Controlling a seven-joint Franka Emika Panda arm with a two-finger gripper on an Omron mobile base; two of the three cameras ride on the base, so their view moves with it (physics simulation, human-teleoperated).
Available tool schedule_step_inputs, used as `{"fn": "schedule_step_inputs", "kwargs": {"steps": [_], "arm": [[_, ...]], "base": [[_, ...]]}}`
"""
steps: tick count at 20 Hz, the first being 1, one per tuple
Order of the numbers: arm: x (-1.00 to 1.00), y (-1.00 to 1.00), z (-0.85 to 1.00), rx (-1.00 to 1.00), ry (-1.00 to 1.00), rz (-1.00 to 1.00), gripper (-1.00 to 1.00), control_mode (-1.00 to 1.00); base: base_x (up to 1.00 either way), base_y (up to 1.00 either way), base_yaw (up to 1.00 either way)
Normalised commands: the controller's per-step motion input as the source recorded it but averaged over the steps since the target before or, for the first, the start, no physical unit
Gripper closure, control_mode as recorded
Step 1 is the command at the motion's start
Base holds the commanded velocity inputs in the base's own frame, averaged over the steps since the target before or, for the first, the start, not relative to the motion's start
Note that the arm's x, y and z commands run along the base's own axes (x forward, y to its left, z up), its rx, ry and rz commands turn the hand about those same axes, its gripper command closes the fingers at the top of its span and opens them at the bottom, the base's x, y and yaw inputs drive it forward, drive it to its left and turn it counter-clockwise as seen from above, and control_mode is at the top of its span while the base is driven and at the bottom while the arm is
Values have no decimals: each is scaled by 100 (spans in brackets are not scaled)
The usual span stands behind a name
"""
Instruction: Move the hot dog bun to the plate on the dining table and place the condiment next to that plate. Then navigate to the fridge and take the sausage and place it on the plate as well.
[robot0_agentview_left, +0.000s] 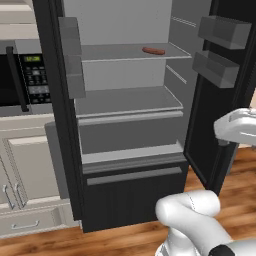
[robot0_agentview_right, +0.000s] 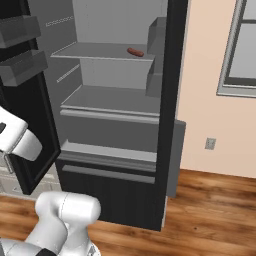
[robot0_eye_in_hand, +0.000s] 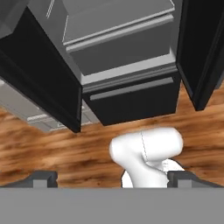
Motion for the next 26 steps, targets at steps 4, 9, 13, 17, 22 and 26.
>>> {"fn": "schedule_step_inputs", "kwargs": {"steps": [4,9,13,17,22,26], "arm": [[9,0,-25,-18,-3,2,-100,-100],[0,0,-17,-9,-3,2,-100,-100],[0,0,0,0,0,0,-100,100],[0,0,0,0,0,0,-100,100],[0,0,0,0,0,0,-100,100],[0,0,0,0,0,0,-100,100]], "base": [[0,0,0],[0,0,0],[28,0,0],[65,0,0],[59,0,0],[64,0,0]]}}
